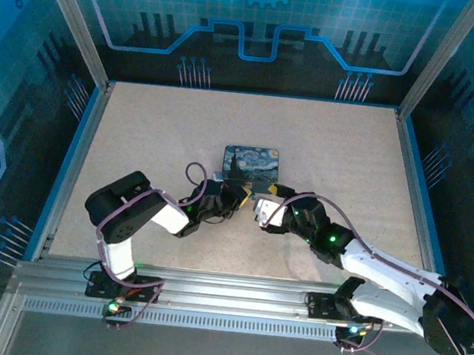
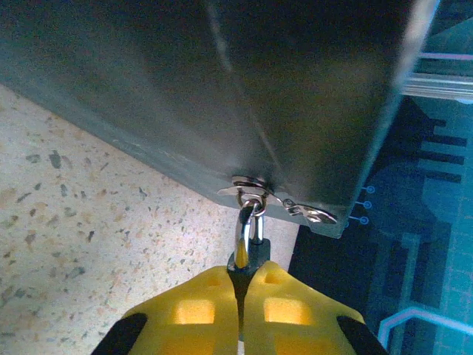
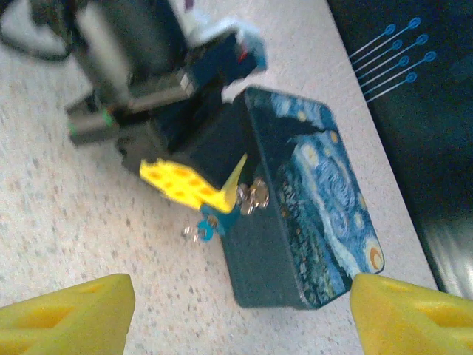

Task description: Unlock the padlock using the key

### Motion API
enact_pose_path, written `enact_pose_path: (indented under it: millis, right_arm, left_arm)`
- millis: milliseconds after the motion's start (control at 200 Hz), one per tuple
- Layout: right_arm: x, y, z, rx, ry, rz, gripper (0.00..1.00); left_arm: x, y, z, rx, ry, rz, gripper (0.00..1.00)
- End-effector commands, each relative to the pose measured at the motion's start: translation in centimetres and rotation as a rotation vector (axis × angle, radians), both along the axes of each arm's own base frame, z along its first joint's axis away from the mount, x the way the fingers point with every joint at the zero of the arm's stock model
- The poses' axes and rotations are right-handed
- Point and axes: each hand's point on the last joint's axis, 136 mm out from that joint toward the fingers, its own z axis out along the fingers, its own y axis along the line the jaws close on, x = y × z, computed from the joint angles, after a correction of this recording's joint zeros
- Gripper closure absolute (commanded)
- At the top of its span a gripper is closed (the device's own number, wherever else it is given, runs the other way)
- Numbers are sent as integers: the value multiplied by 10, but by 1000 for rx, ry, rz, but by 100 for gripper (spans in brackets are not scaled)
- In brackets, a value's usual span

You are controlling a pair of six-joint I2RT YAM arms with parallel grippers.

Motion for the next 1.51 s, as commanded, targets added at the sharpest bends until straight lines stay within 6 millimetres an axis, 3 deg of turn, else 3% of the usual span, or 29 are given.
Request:
enact_pose_path:
  millis: [0,135,420,490,995,1331,1501]
  right_arm:
    - [6,-6,-11,-119,-80,-2,24]
    - [8,5,-22,-121,-43,17,26]
    - [27,27,-42,-129,3,13,51]
    - [35,31,-44,-119,-6,3,53]
    - [53,32,-57,-123,21,-26,72]
    - [56,35,-54,-84,25,-39,77]
    - [59,34,-55,-83,20,-63,87]
  left_arm:
    - [3,-5,24,-62,-34,6,100]
    - [4,-7,25,-76,-30,7,100]
    - [5,-8,27,-92,-25,12,100]
    - [5,-9,28,-97,-24,10,100]
    - [6,-11,27,-116,-16,12,100]
    - [5,-11,26,-116,-14,13,100]
    - [5,-11,25,-116,-10,14,100]
